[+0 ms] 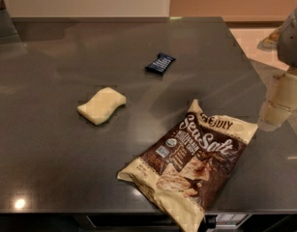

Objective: Move sponge near brown chip bag

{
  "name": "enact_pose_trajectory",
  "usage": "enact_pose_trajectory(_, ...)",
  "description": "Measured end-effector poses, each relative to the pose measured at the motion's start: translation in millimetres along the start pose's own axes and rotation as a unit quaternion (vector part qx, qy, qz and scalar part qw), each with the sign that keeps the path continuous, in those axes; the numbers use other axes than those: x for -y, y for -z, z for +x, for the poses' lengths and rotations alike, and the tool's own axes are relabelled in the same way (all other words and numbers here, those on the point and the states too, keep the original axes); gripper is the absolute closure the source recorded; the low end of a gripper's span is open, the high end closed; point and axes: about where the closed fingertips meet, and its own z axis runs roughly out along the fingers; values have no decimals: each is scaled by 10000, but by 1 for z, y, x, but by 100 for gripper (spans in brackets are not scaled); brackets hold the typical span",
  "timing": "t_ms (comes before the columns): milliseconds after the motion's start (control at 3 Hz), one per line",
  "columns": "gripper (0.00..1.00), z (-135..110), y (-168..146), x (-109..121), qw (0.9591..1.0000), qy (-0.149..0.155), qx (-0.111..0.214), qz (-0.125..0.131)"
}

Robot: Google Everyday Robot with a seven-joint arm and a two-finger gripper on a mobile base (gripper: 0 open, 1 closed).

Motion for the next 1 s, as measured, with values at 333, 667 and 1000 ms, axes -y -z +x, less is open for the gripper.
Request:
enact_pose_trajectory(333, 0, 0, 0, 0, 10000, 0, 1, 1)
enact_pose_trajectory(667, 0, -11, -3, 14, 9999, -6, 124, -72)
enact_pose_trajectory(1000, 0, -39, -13, 34, 9992, 86, 337, -193)
